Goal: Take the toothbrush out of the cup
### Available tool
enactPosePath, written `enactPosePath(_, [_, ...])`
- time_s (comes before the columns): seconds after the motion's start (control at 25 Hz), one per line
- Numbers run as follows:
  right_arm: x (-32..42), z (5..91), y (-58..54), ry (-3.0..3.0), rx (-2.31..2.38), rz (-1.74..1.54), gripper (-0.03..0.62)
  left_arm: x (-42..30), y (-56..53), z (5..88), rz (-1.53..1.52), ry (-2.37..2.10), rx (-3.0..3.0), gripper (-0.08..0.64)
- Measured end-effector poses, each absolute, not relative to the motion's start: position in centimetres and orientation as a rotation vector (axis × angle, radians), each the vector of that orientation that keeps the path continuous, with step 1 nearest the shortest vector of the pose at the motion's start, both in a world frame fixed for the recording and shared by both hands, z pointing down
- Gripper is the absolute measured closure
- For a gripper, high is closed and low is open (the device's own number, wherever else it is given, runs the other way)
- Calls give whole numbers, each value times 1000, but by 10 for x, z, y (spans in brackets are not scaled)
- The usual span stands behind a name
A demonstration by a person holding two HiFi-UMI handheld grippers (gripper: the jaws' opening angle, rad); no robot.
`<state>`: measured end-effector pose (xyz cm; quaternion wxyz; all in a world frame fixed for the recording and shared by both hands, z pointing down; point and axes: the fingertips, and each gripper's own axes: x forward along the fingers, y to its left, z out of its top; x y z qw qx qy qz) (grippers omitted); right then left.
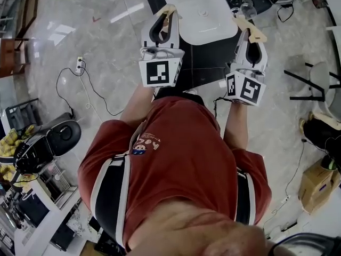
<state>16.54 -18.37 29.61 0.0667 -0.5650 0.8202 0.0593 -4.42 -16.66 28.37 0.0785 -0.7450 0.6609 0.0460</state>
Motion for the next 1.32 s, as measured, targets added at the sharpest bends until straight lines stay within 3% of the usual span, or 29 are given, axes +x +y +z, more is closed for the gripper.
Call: enactPosePath(1.32, [164,295,-180,2490,-1678,201,557,-52,-152,273,189,1994,-2189,511])
